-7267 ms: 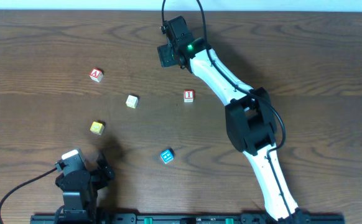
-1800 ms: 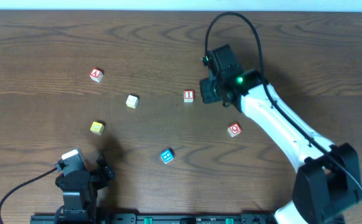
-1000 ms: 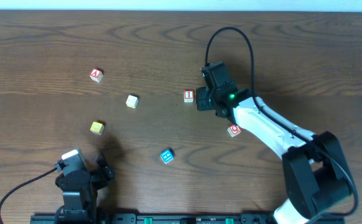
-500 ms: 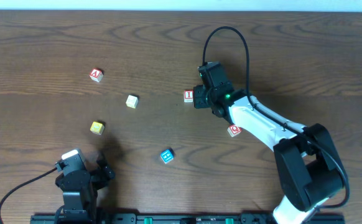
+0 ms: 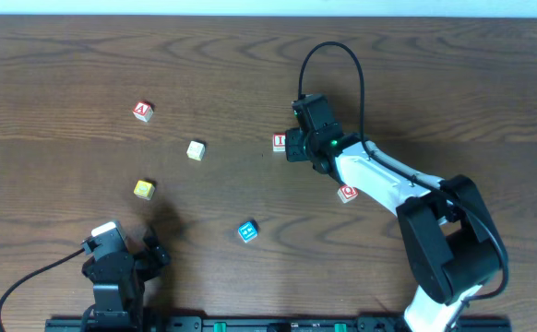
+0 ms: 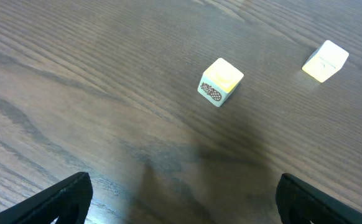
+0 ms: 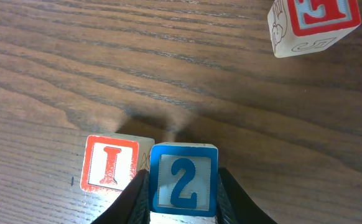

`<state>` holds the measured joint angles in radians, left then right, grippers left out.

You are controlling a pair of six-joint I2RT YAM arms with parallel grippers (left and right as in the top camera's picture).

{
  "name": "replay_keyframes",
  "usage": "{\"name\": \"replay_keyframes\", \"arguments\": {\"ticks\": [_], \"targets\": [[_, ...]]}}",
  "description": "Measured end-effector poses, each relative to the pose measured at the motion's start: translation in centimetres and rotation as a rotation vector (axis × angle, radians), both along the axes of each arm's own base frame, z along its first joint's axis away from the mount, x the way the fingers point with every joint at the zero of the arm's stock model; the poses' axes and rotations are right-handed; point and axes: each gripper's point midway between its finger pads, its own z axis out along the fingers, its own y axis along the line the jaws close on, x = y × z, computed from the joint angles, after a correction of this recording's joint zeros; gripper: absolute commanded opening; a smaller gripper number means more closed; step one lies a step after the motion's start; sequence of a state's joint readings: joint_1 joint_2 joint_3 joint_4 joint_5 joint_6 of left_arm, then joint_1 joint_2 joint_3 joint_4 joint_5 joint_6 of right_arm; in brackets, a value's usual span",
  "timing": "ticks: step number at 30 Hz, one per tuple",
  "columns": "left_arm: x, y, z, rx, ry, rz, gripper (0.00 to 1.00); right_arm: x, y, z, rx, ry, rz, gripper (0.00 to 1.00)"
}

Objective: Spell out Ai2
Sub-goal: 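Lower the '2' block beside the 'I' block and open the right gripper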

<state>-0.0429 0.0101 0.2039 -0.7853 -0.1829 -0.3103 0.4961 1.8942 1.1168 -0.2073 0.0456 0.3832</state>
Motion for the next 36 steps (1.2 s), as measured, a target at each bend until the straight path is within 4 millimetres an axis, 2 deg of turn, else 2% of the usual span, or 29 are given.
{"name": "replay_keyframes", "arguments": {"ticks": [4,7,15,19,24,36], "targets": [[0.0,0.0,0.02,0.0,0.0,0.0,0.95,0.11,0.05,0.01,0.002,-0.005,0.0,0.02],[0.0,0.0,0.02,0.0,0.0,0.0,0.95,0.14,0.07,-0.13,0.002,-0.004,0.0,0.09],[0.0,0.0,0.02,0.0,0.0,0.0,0.95,0.16,-0.04,-0.45,-0.006,-0.001,-0.004,0.12],[0.0,0.0,0.02,0.0,0.0,0.0,0.95,0.25,-0.1,-0.41,-0.008,-0.005,-0.007,0.18],[0.0,0.0,0.02,0.0,0.0,0.0,0.95,0.35,-0.1,-0.35,-0.009,-0.01,-0.008,0.2],[0.0,0.0,0.0,0.0,0.0,0.0,0.95,0.4,-0.08,-0.31,-0.007,-0.012,-0.009,0.31]]}}
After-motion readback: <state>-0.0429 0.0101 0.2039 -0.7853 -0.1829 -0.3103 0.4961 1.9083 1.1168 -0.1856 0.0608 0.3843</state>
